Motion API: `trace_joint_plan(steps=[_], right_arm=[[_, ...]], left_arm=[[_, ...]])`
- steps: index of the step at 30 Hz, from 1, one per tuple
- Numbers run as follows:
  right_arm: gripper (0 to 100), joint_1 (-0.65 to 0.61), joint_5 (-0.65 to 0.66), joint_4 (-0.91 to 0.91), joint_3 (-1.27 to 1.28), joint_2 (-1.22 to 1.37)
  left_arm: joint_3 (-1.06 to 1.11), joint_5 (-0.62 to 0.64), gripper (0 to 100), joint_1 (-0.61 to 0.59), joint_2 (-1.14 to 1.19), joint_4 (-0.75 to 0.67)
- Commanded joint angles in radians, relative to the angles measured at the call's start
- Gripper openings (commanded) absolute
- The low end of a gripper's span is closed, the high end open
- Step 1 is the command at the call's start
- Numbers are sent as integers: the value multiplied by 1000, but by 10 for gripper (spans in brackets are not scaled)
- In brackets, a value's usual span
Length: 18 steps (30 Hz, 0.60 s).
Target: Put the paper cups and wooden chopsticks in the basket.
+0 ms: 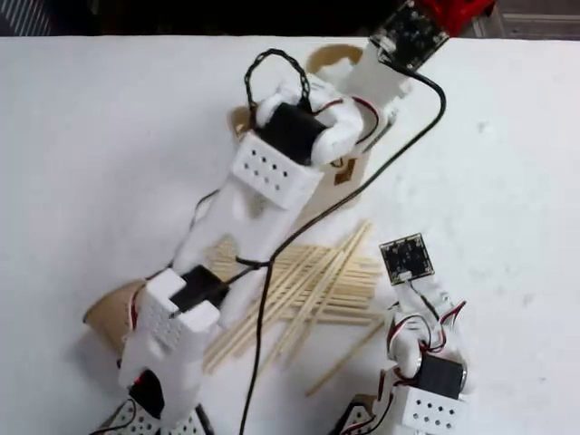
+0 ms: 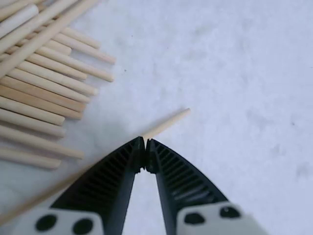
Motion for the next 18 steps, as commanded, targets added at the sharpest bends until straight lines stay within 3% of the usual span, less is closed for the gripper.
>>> trace_joint_plan(steps=[1, 8, 18], right_arm=[[17, 10, 9, -12, 8, -7], [17, 12, 9, -12, 8, -7], [17, 12, 9, -12, 8, -7]], left_arm=[[98, -8, 24, 8, -10, 3], [204, -8, 143, 4, -13, 12], [176, -8, 146, 2, -30, 44]])
